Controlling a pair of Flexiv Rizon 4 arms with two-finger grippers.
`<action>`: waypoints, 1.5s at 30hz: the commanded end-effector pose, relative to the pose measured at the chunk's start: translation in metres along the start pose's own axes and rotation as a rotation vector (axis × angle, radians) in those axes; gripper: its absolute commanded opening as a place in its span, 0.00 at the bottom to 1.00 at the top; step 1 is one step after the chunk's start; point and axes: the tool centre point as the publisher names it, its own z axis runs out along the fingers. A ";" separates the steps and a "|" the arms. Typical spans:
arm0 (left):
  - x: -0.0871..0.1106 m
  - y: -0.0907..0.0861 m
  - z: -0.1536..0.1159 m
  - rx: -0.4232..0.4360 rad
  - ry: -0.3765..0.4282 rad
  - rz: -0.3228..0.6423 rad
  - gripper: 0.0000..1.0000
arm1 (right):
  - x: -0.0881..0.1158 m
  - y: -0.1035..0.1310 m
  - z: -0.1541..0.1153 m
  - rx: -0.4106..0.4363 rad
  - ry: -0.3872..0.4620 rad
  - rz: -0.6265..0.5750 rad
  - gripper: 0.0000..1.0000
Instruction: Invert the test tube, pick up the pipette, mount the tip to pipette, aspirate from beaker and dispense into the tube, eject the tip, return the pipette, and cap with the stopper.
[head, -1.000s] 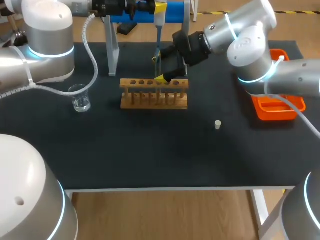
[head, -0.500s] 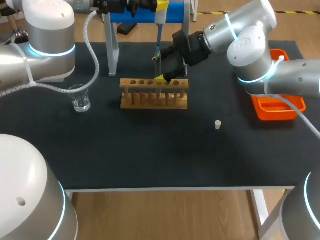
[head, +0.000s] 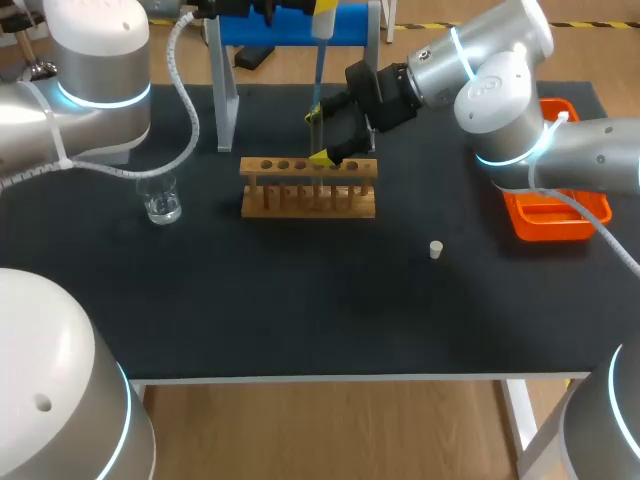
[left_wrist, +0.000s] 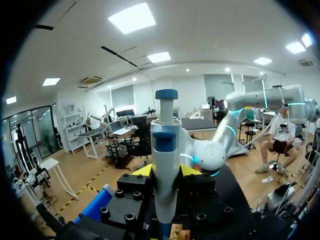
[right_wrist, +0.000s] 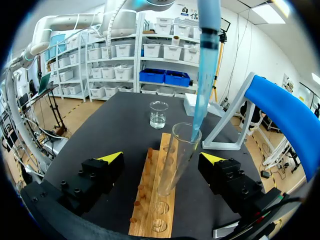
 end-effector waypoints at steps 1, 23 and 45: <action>0.003 -0.007 -0.002 -0.006 -0.008 0.005 0.00 | -0.001 0.000 0.000 0.000 0.002 -0.001 1.00; 0.028 -0.024 -0.082 -0.059 -0.140 0.045 0.00 | -0.001 0.000 0.000 0.000 0.002 -0.001 1.00; 0.155 0.063 -0.088 0.022 -0.081 -0.039 0.00 | -0.001 0.000 0.000 0.000 0.002 -0.001 1.00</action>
